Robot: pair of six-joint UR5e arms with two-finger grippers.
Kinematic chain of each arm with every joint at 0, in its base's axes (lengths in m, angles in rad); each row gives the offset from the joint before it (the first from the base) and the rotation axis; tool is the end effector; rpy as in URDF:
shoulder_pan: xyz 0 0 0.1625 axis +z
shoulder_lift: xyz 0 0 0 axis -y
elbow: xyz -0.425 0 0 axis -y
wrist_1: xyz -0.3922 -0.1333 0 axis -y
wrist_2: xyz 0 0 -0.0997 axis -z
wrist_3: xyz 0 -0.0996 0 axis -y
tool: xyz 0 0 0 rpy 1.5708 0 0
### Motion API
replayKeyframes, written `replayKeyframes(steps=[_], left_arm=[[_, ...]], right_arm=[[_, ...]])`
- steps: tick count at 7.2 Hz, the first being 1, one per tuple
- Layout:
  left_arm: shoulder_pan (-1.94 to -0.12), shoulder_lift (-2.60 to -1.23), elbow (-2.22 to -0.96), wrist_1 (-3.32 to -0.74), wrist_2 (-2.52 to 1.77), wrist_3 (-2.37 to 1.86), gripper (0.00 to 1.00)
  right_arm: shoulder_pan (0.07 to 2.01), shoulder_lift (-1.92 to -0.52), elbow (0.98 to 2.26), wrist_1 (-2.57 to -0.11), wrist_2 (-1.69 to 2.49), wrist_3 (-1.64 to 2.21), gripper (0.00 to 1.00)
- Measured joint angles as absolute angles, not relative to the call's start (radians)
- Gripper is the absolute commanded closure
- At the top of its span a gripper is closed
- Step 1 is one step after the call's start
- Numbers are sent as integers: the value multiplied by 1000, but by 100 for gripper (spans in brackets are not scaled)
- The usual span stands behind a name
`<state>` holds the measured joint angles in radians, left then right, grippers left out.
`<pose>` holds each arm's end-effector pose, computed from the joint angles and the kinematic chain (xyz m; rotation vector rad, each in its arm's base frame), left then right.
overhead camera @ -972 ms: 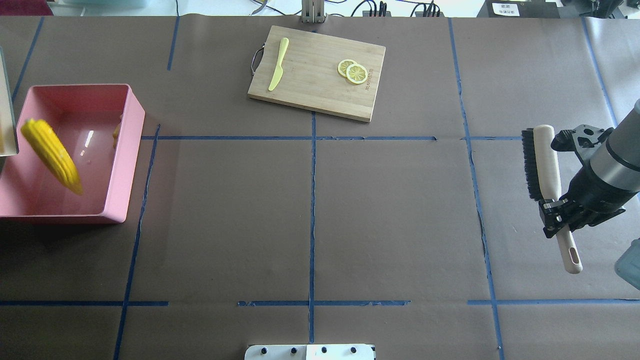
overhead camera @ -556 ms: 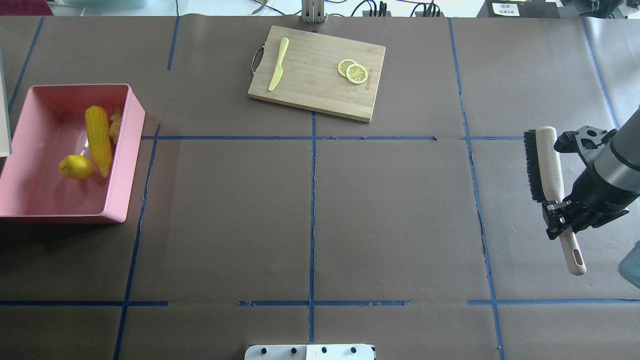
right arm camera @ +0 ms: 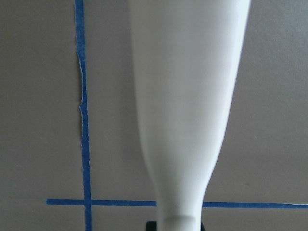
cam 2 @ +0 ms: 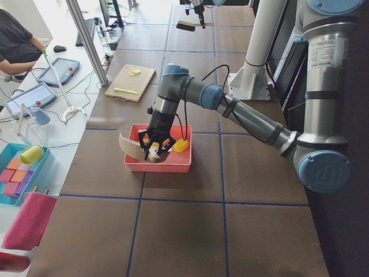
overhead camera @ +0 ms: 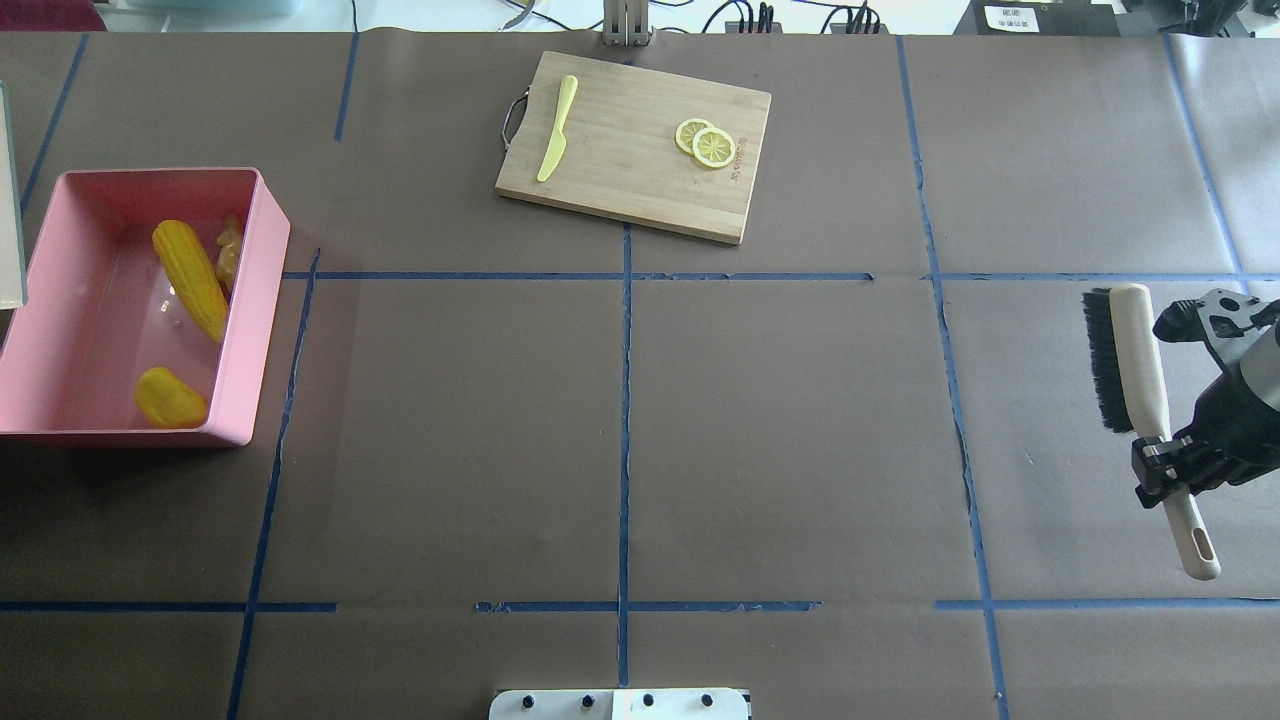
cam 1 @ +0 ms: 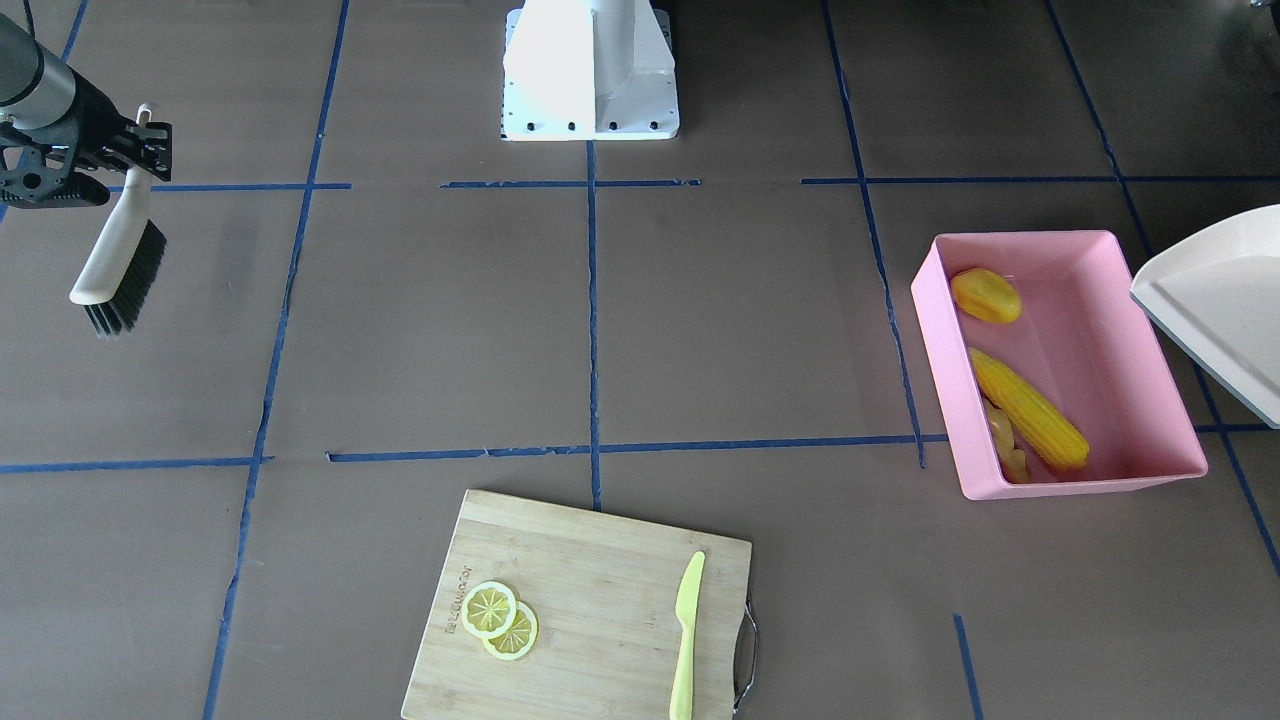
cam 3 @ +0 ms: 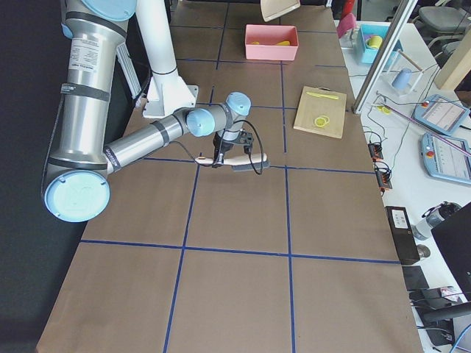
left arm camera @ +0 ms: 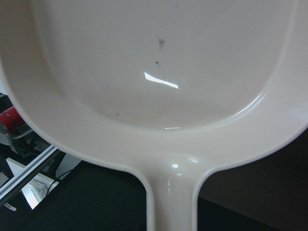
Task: Sweep and dump trash into bin
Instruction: 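Raise the empty beige dustpan above the pink bin with the left gripper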
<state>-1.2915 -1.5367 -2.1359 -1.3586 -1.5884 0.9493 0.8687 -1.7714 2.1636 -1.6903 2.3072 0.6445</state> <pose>-0.0025 -0.4684 0.4520 0.3270 -0.0941 1.2204 -0.2035 -0.3434 0.4733 -0.2530 -0.7348 -0.1551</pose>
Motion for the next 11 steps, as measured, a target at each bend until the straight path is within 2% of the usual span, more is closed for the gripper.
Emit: replayKeyframes(steps=[6,11], left_arm=[[-1271,-1662,-2122,-1299,-1749,942,100],[-1235,-1836,-2113,-1181,-1948,842,100]], right_arm=[[920,-1807,1980,-1616,2400,556,100],[947,-1707,1843,-1626,2421,508,97]])
